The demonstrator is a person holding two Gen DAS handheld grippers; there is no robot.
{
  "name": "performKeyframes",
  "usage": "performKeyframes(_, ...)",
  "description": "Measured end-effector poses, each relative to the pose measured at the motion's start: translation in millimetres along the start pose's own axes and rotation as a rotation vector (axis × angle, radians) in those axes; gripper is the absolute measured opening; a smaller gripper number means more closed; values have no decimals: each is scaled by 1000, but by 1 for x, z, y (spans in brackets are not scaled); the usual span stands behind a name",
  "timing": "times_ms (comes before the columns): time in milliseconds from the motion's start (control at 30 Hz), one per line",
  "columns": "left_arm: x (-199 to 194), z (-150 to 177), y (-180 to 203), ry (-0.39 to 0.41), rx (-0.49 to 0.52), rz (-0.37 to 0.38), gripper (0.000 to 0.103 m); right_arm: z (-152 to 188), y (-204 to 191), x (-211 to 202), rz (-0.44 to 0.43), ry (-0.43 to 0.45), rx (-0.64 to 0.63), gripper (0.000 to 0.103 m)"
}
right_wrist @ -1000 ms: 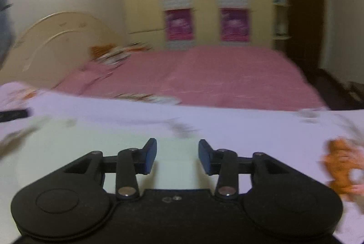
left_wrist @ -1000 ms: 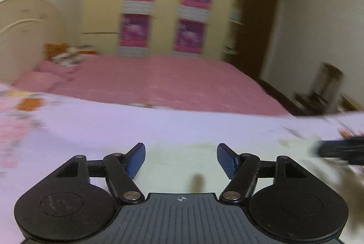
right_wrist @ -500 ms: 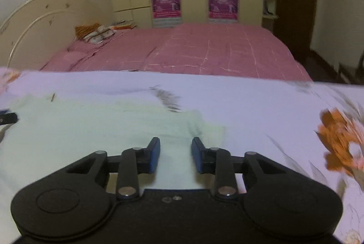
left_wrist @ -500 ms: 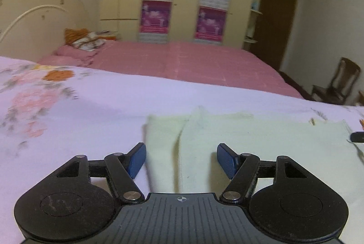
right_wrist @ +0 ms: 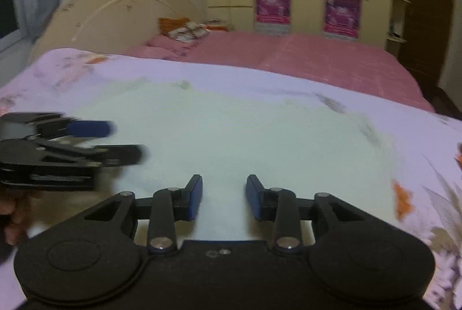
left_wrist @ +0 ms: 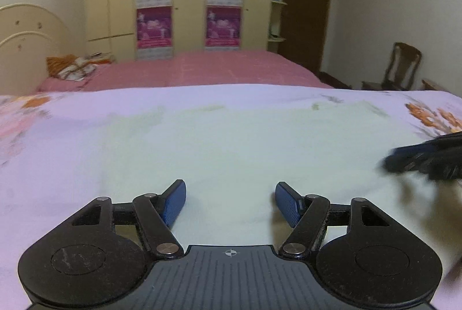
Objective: Fold small clothes
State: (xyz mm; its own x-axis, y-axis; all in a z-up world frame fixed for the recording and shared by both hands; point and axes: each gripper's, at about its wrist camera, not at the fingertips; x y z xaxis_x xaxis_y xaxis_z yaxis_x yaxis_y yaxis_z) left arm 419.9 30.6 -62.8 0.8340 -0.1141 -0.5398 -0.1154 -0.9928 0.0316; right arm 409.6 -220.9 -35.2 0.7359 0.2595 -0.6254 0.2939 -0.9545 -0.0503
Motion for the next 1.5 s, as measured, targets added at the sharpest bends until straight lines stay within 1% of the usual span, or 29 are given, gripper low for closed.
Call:
performKeyframes(33, -6, 4, -5, 6, 4, -6, 68, 1, 12, -4, 39, -4, 31, 31)
performKeyframes(67, -9, 5, -8, 6, 13, -12, 68, 3, 23, -8, 59, -6, 59, 31)
performKeyframes(100, -13, 6, -10, 5, 23, -16, 68, 8, 35, -13, 65, -7, 91, 30)
performKeyframes(167, -21, 3, -1, 10, 35, -48, 68, 12, 39, -19, 54, -6, 118, 29)
performKeyframes(200, -27, -1, 2, 24, 32, -42, 68, 12, 34, -23, 65, 4, 118, 30)
performKeyframes(233, -36, 0, 7, 36, 20, -15, 68, 11, 28, -30, 72, 23, 116, 33)
performKeyframes(267, -37, -2, 12, 43, 10, 12, 69, 14, 21, -39, 56, 48, 110, 36)
performKeyframes(300, -40, 0, 18, 45, 10, 29, 68, 18, 9, -44, 32, 64, 103, 36)
performKeyframes(367, -49, 10, 35, 33, 19, 57, 69, 29, -15, -53, -17, 60, 74, 36)
performKeyframes(433, -59, 23, 43, 23, 15, 54, 69, 42, -38, -57, -47, 36, 26, 33)
performKeyframes(467, -60, 28, 44, 7, 3, 57, 69, 49, -50, -59, -52, 25, -1, 34)
performKeyframes(533, -60, 40, 45, -33, -18, 36, 69, 60, -63, -62, -61, 7, -25, 34)
performKeyframes(600, -64, 48, 40, -34, -24, 21, 69, 65, -72, -55, -41, -18, -48, 35)
performKeyframes(667, -71, 54, 32, -37, -39, 8, 68, 68, -77, -57, -5, -11, -83, 35)
performKeyframes(733, -78, 61, 22, -43, -54, -22, 68, 69, -70, -63, 9, -13, -60, 35)
performKeyframes(833, -88, 68, -2, -50, -108, -32, 68, 76, -51, -73, 60, -15, -11, 33)
performKeyframes(900, -91, 72, -9, -54, -115, -32, 68, 82, -32, -82, 100, -16, 27, 33)
performKeyframes(1000, -91, 71, -6, -60, -96, -42, 68, 92, -15, -90, 116, -14, 64, 31)
performKeyframes(1033, -91, 69, -4, -58, -100, -44, 68, 96, -15, -90, 117, -14, 59, 31)
performKeyframes(1100, -94, 64, -4, -36, -125, -53, 68, 92, -21, -91, 129, -12, 49, 30)
performKeyframes(1133, -95, 63, -4, -29, -136, -57, 68, 92, -23, -94, 132, 3, 57, 30)
performKeyframes(1167, -95, 63, -6, -29, -149, -64, 68, 90, -24, -99, 138, 30, 71, 33)
performKeyframes(1200, -91, 63, -8, -49, -157, -68, 68, 91, -23, -103, 145, 44, 80, 33)
performKeyframes(1233, -86, 66, -10, -77, -164, -70, 68, 91, -21, -103, 151, 45, 89, 33)
performKeyframes(1333, -84, 64, -10, -84, -144, -66, 68, 99, -14, -89, 168, -30, 108, 31)
performKeyframes(1433, -89, 63, -13, -69, -164, -69, 68, 98, -11, -95, 160, -20, 111, 30)
performKeyframes(1500, -86, 66, -16, -86, -164, -69, 68, 97, -11, -102, 152, 14, 125, 31)
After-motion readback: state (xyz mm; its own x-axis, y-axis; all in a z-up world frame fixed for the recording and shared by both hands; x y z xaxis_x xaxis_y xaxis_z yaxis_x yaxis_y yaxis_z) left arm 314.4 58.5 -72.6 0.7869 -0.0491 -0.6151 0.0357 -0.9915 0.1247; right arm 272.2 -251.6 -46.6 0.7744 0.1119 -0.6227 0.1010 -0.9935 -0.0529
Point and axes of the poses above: each gripper's, at about its wrist camera, not at the fingertips, and x roughly the way its jaws point, y to its right, z to its underside, and after that the axes turned 1 degree about -z, right-handed
